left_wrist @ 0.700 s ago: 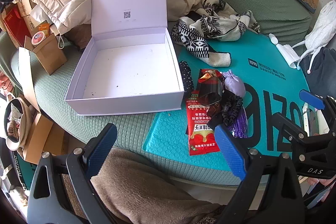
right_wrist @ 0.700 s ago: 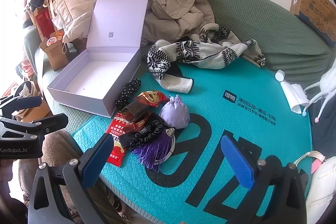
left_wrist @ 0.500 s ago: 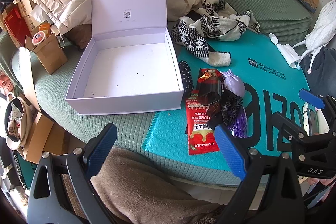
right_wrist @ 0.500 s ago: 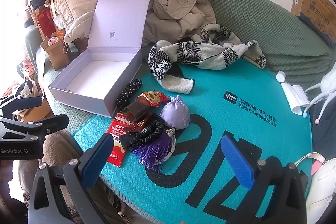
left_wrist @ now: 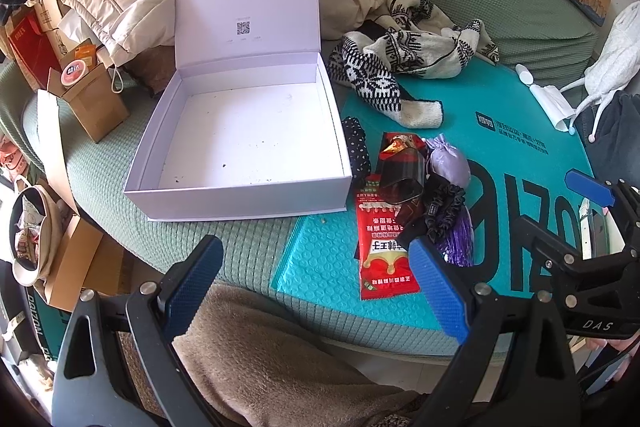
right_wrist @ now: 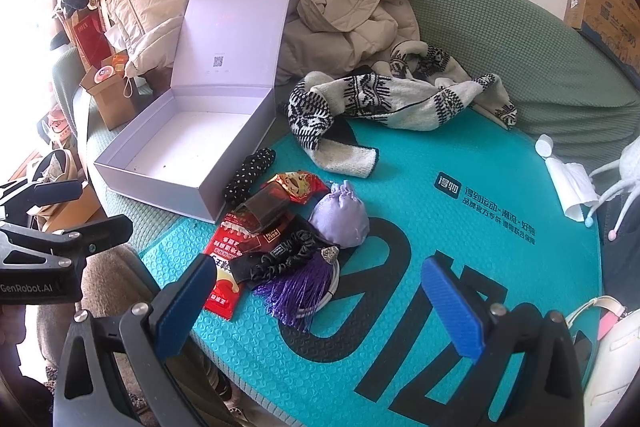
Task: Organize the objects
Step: 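Move both grippers toward the red snack packet and lavender pouch, then grasp the red snack packet with the left gripper while the right grasps the lavender pouch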
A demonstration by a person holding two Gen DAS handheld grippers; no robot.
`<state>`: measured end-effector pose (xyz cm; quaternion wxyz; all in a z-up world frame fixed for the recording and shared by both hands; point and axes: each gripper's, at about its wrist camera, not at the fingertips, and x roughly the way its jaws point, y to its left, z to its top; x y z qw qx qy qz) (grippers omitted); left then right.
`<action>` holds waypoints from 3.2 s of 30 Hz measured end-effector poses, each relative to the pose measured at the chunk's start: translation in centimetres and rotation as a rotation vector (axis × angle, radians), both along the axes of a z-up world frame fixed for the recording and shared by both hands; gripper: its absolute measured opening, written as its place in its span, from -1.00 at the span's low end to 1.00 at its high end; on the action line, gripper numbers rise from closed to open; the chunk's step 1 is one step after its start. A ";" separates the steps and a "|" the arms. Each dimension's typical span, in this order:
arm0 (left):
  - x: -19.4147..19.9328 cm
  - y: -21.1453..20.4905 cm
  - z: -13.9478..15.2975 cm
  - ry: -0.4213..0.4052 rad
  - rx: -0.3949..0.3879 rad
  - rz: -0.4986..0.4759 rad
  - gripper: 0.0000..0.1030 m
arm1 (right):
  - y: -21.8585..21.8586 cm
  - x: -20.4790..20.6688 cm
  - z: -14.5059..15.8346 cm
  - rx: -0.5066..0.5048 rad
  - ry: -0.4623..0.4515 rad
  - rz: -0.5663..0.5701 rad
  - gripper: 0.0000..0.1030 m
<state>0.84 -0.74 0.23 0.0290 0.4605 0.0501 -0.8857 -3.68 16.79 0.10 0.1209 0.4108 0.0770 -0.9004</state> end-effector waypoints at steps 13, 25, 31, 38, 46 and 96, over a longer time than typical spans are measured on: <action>-3.2 -0.6 -1.1 -0.032 0.001 0.046 0.82 | -1.1 -4.3 -1.0 0.004 -0.026 0.096 0.99; -4.3 -1.2 -3.5 -0.063 0.017 0.101 0.82 | -2.0 -6.4 -2.3 0.018 -0.065 0.153 0.99; -3.4 0.3 -4.3 -0.063 0.016 0.117 0.82 | -1.2 -6.3 -3.0 0.022 -0.080 0.178 0.98; -2.4 2.3 -5.7 -0.071 0.038 0.157 0.82 | -0.4 -5.8 -4.0 0.030 -0.096 0.248 0.98; -1.7 3.6 -7.2 -0.084 0.068 0.208 0.82 | 1.0 -6.0 -5.1 0.015 -0.121 0.322 0.86; -6.2 6.7 -10.9 -0.139 -0.009 -0.044 -0.04 | 3.7 -11.8 -9.2 -0.138 -0.191 0.210 -0.11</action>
